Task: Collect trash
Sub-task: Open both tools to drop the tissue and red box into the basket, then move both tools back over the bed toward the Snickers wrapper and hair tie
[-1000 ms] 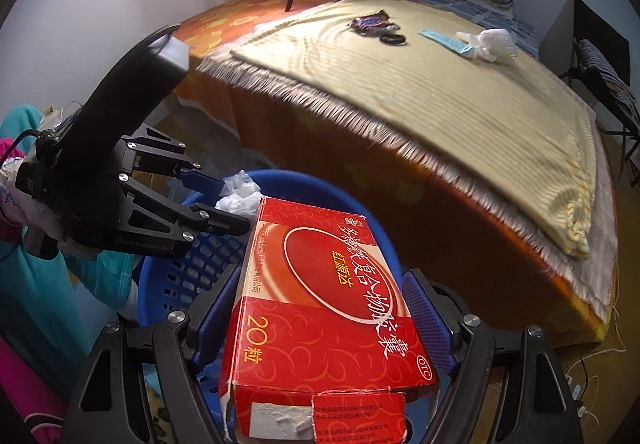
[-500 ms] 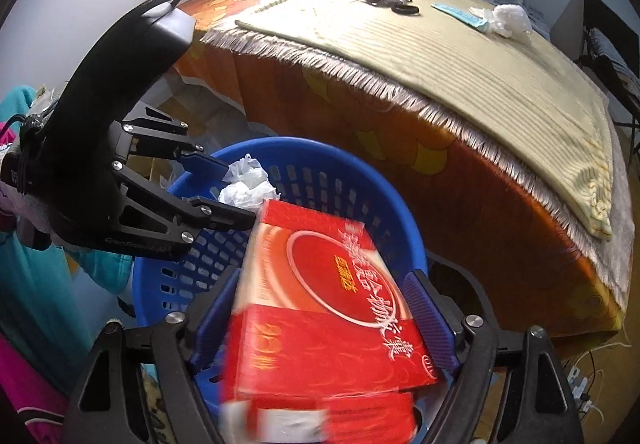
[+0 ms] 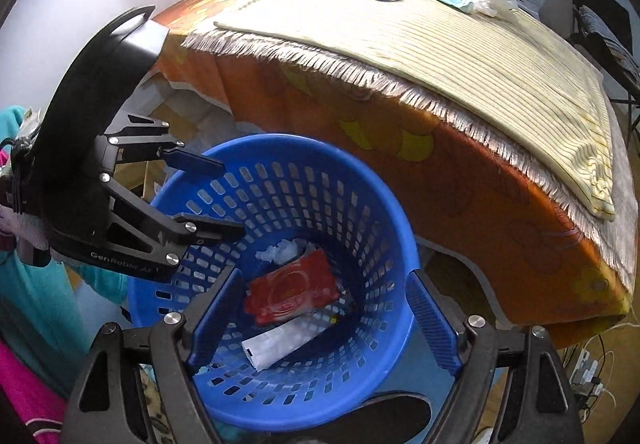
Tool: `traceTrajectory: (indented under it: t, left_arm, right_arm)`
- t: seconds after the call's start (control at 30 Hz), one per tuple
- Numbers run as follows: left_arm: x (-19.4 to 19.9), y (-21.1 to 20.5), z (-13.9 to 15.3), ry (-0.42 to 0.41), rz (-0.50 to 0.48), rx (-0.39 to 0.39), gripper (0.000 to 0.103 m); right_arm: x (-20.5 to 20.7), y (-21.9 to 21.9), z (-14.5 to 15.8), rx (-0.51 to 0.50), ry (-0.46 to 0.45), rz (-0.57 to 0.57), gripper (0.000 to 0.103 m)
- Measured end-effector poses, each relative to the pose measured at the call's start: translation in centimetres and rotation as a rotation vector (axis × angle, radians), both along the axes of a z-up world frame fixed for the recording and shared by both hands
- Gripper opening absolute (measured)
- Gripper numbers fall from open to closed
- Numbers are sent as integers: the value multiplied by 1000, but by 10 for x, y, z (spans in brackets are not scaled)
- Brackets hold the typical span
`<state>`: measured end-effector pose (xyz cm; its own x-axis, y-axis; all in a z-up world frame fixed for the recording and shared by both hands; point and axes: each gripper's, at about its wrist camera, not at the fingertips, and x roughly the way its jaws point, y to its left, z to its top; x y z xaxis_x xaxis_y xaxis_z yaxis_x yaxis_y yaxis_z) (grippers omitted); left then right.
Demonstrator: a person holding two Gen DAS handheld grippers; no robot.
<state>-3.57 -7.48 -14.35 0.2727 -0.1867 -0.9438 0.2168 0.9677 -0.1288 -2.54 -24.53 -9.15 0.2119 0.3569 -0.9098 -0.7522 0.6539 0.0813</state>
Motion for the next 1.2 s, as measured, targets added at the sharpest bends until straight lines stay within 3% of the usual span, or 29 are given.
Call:
traceTrajectory:
  t: [0.53, 0.73, 0.93, 1.2]
  left_arm:
    - [8, 8, 8, -29, 27, -10, 65]
    - [21, 22, 26, -94, 62, -4, 65]
    - [52, 48, 51, -133, 121, -19, 65]
    - [110, 92, 92, -226, 189, 24, 65]
  right_arm:
    - [18, -2, 5, 22, 5, -78, 90]
    - [35, -7, 12, 61, 2, -137, 90]
    - [52, -7, 20, 88, -71, -141, 90]
    - [89, 9, 36, 144, -68, -174, 90]
